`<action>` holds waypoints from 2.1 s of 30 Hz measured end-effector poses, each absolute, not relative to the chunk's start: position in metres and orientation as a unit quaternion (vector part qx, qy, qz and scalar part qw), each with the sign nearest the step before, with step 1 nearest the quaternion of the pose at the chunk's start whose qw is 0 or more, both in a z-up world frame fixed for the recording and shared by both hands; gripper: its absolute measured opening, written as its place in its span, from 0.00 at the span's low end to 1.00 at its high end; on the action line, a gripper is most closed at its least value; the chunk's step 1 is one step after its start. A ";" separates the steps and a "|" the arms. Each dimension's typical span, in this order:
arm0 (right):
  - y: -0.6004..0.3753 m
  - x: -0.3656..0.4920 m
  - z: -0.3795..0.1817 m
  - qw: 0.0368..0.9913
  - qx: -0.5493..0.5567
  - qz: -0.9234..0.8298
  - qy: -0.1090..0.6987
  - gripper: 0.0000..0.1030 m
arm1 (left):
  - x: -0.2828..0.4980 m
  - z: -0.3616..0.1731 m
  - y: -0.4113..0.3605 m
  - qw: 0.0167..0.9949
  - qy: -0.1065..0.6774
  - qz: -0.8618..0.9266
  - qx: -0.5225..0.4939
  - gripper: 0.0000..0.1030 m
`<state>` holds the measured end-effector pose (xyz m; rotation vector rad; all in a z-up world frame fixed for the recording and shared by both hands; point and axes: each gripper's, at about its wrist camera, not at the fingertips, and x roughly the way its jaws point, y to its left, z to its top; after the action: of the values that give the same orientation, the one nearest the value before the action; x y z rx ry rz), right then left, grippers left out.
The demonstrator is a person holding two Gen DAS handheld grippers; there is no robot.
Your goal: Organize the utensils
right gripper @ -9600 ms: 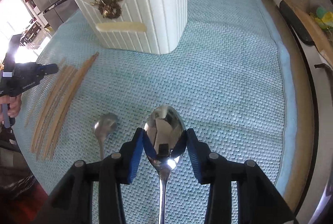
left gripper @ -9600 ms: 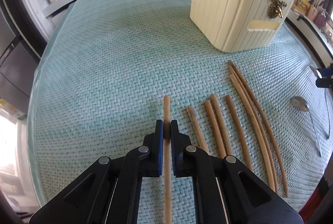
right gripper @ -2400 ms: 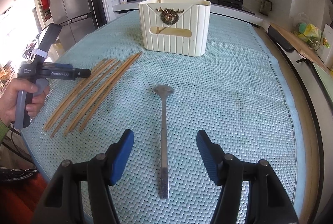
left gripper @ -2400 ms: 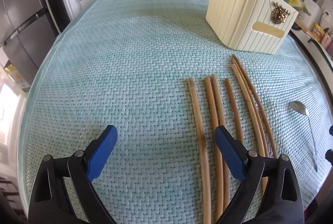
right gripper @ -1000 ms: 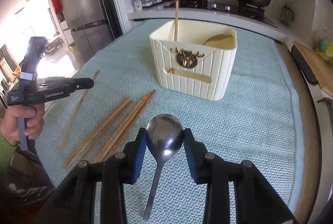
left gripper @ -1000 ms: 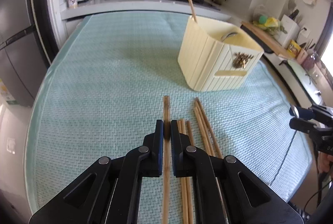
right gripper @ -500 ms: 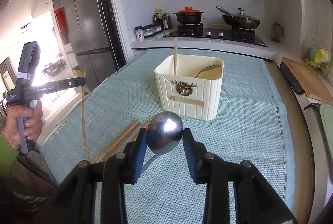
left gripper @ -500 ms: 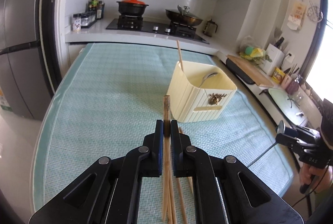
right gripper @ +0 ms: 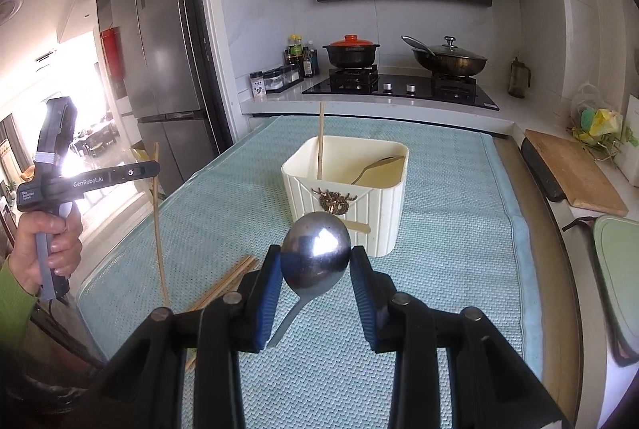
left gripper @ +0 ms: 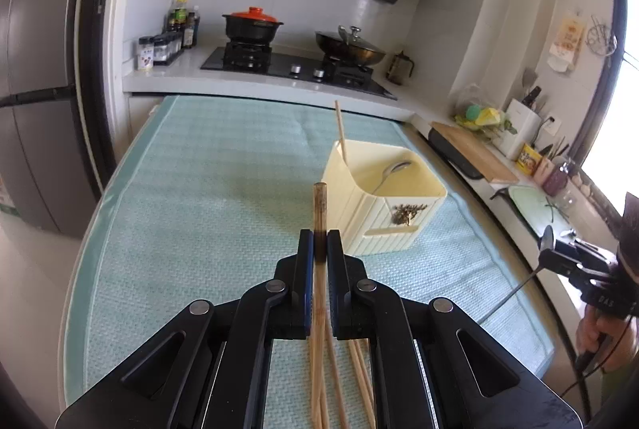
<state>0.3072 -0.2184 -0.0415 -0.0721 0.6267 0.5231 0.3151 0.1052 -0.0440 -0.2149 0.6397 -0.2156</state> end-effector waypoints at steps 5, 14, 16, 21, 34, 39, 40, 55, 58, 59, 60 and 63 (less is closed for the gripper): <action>-0.220 0.313 -0.027 0.923 -0.047 0.247 0.293 0.33 | 0.321 -0.030 0.104 0.941 0.302 -0.110 -0.106 0.04; -0.224 0.328 -0.002 0.929 -0.055 0.242 0.277 0.20 | 0.340 0.006 0.094 0.948 0.280 -0.122 -0.093 0.04; -0.224 0.335 0.003 0.929 -0.058 0.243 0.274 0.11 | 0.346 0.013 0.091 0.949 0.275 -0.125 -0.090 0.04; -0.234 0.356 0.002 0.927 -0.034 0.237 0.289 0.08 | 0.353 0.018 0.087 0.949 0.273 -0.128 -0.092 0.04; -0.297 0.389 -0.049 0.902 0.076 0.173 0.388 0.60 | 0.341 -0.001 0.097 0.943 0.293 -0.123 -0.100 0.04; -0.328 0.431 -0.115 0.857 0.187 0.142 0.460 0.60 | 0.340 -0.007 0.101 0.941 0.299 -0.120 -0.105 0.04; -0.334 0.440 -0.127 0.847 0.207 0.132 0.471 0.60 | 0.339 -0.008 0.101 0.941 0.300 -0.120 -0.104 0.04; -0.308 0.528 -0.206 0.811 0.213 0.077 0.540 0.59 | 0.344 -0.019 0.102 0.936 0.315 -0.117 -0.100 0.04; -0.299 0.542 -0.207 0.808 0.218 0.078 0.542 0.57 | 0.345 -0.021 0.103 0.936 0.318 -0.115 -0.098 0.04; -0.299 0.545 -0.206 0.808 0.222 0.074 0.541 0.53 | 0.345 -0.021 0.104 0.936 0.319 -0.115 -0.099 0.04; -0.299 0.547 -0.206 0.808 0.225 0.070 0.540 0.48 | 0.346 -0.021 0.105 0.935 0.320 -0.115 -0.100 0.04; -0.305 0.556 -0.212 0.799 0.253 0.058 0.542 0.19 | 0.347 -0.023 0.107 0.934 0.323 -0.113 -0.100 0.04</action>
<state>0.5560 -0.3047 -0.2117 0.5435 1.1641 0.1250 0.3471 0.1067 -0.0232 -0.2037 0.6611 -0.2312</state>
